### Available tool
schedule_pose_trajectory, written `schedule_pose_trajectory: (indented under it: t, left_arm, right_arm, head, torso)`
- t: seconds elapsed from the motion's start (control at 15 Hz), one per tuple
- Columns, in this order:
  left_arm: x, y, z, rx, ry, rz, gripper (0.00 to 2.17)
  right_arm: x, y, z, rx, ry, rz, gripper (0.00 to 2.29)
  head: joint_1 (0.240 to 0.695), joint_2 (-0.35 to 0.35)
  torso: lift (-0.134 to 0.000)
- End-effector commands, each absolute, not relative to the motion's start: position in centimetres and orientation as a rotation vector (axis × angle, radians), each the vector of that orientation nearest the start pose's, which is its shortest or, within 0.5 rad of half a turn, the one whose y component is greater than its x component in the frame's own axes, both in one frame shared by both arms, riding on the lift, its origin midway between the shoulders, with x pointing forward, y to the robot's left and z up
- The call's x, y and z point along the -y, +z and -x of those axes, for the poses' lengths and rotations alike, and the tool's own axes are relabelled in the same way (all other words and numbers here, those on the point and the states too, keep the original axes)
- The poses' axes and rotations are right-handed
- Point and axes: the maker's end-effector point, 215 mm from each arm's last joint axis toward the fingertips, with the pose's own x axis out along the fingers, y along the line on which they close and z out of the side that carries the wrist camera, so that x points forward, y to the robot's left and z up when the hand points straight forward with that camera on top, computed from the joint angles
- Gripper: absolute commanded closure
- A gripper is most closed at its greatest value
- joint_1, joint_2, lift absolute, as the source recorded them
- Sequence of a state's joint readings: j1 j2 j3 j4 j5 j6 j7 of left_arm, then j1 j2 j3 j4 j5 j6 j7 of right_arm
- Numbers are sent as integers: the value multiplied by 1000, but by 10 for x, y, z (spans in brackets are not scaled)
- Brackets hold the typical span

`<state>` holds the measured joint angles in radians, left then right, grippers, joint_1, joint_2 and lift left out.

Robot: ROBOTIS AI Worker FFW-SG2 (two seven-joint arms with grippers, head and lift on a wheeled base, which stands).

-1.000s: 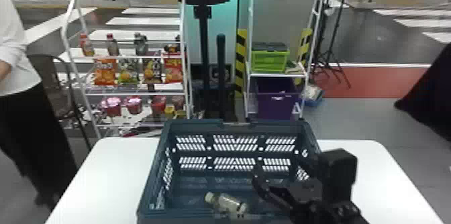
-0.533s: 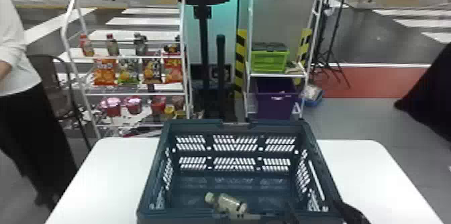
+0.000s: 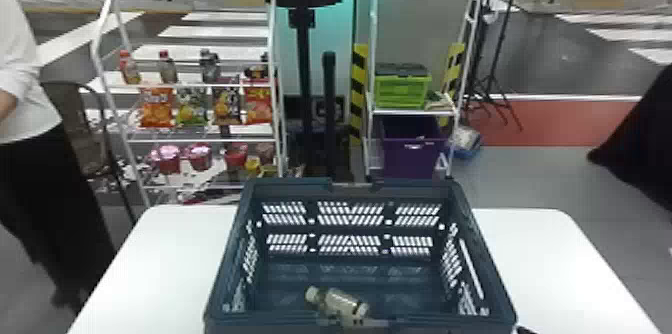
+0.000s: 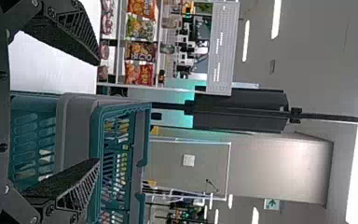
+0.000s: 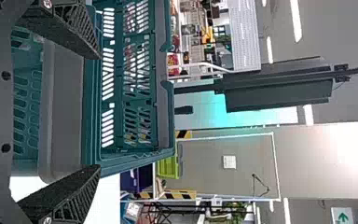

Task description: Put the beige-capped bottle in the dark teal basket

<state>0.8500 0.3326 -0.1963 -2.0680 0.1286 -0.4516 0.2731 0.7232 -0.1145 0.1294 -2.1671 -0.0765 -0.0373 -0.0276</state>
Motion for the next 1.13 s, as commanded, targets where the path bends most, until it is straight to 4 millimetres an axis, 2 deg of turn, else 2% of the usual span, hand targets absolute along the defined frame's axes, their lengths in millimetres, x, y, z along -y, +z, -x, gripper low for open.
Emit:
schedule_pose_trajectory:
  t: [0.0, 1.07]
  left_arm:
    - [-206, -342, -315, 36, -56, 66, 154]
    - [-207, -343, -312, 33, -50, 66, 154]
  right_arm:
    - [170, -355, -371, -100, 136, -69, 49]
    - [177, -360, -367, -113, 121, -70, 49]
  head:
    - [499, 0]
    - [499, 0]
  torso:
    - [0]
    - [0]
